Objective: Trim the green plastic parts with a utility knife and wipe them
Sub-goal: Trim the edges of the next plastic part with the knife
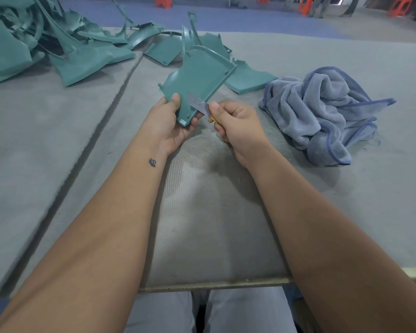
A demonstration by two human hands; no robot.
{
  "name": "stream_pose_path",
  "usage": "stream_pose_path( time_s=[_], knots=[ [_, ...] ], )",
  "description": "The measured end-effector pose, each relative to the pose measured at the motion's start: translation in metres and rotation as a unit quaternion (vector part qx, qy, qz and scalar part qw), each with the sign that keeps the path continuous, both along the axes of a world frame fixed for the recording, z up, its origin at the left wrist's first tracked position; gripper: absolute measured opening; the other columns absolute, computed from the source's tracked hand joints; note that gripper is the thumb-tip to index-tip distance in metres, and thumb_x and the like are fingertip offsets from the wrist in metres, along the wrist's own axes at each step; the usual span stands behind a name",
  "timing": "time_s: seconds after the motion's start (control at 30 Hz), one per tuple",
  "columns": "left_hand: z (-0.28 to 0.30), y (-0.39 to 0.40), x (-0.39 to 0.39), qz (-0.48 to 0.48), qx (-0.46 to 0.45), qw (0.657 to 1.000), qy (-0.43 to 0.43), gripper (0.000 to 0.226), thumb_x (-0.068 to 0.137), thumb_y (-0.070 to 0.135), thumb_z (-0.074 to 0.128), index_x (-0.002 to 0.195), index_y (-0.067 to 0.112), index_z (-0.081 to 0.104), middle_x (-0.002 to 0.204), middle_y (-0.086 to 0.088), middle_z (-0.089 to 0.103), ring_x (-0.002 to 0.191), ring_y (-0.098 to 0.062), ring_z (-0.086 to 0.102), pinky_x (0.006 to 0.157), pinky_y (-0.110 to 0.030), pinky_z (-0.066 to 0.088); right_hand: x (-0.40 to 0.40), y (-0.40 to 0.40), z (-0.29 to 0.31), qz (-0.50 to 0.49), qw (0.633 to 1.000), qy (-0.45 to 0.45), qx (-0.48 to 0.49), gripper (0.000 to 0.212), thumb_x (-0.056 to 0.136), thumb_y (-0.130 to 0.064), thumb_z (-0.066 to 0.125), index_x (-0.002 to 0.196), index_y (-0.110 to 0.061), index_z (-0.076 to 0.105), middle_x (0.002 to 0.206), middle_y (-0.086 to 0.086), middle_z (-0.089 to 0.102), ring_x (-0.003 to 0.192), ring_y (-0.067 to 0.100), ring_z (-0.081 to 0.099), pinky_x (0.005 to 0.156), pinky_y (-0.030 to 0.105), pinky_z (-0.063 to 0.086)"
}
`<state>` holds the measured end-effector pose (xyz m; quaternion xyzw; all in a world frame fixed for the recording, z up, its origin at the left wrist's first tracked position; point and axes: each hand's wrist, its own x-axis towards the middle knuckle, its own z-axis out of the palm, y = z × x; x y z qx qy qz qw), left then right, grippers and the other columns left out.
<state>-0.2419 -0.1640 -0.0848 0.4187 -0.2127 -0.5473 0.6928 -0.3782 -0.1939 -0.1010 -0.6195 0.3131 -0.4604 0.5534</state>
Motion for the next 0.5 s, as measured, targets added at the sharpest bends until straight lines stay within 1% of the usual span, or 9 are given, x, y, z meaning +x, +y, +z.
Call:
stream_pose_path(
  time_s=[0.07,0.13,0.2,0.27,0.37,0.43,0.5],
  knots=[
    [0.000,0.000,-0.001,-0.003,0.001,1.000,-0.002,0.024,0.106,0.021,0.032,0.101,0.017,0.054,0.085,-0.006,0.069,0.059,-0.015,0.069,0.044,-0.018,0.048,0.000,-0.001,-0.001,0.003,1.000,-0.009,0.005,0.032,0.098,-0.018,0.054,0.068,-0.012,0.061,0.044,-0.006,0.037,0.039,0.002,0.030,0.040,0.013,0.027],
    [0.000,0.001,0.000,-0.002,0.006,1.000,-0.010,0.023,0.106,0.021,0.031,0.101,0.018,0.054,0.086,-0.007,0.069,0.059,-0.015,0.070,0.044,-0.018,0.048,-0.001,-0.003,-0.001,-0.009,1.000,-0.022,0.018,0.030,0.098,-0.019,0.054,0.069,-0.013,0.061,0.045,-0.006,0.038,0.039,0.003,0.029,0.039,0.014,0.026],
    [0.000,0.003,0.003,0.003,0.019,1.000,-0.024,0.022,0.106,0.022,0.032,0.101,0.019,0.053,0.088,-0.009,0.065,0.053,-0.013,0.067,0.042,-0.018,0.046,-0.004,-0.007,0.001,-0.046,0.994,-0.074,0.066,0.028,0.099,-0.021,0.053,0.072,-0.014,0.059,0.048,-0.009,0.042,0.041,0.004,0.029,0.038,0.016,0.024],
    [0.000,0.005,0.005,0.010,0.029,0.999,-0.030,0.021,0.106,0.022,0.033,0.100,0.021,0.053,0.090,-0.009,0.063,0.050,-0.013,0.066,0.042,-0.018,0.046,-0.007,-0.012,0.002,-0.062,0.984,-0.128,0.105,0.028,0.100,-0.021,0.052,0.073,-0.013,0.057,0.050,-0.009,0.045,0.041,0.004,0.030,0.037,0.017,0.021],
    [0.000,0.007,0.006,0.008,0.022,0.999,-0.024,0.021,0.106,0.022,0.034,0.100,0.021,0.054,0.089,-0.010,0.064,0.050,-0.014,0.066,0.042,-0.017,0.045,-0.010,-0.012,0.003,-0.049,0.982,-0.143,0.112,0.028,0.100,-0.023,0.051,0.075,-0.012,0.056,0.049,-0.007,0.045,0.040,0.005,0.029,0.038,0.018,0.020],
    [0.000,0.007,0.005,0.003,0.018,1.000,-0.013,0.020,0.105,0.022,0.036,0.100,0.019,0.055,0.084,-0.009,0.066,0.050,-0.015,0.066,0.041,-0.017,0.045,-0.011,-0.011,0.003,-0.035,0.979,-0.158,0.127,0.025,0.100,-0.022,0.051,0.078,-0.010,0.057,0.050,-0.008,0.049,0.039,0.004,0.030,0.037,0.018,0.020],
    [0.000,0.007,0.006,0.000,0.017,1.000,0.003,0.019,0.104,0.022,0.039,0.101,0.017,0.056,0.072,-0.007,0.070,0.051,-0.015,0.066,0.041,-0.017,0.045,-0.013,-0.011,0.005,-0.025,0.975,-0.167,0.142,0.022,0.099,-0.020,0.052,0.081,-0.009,0.058,0.051,-0.006,0.051,0.039,0.005,0.030,0.038,0.018,0.019]
  ],
)
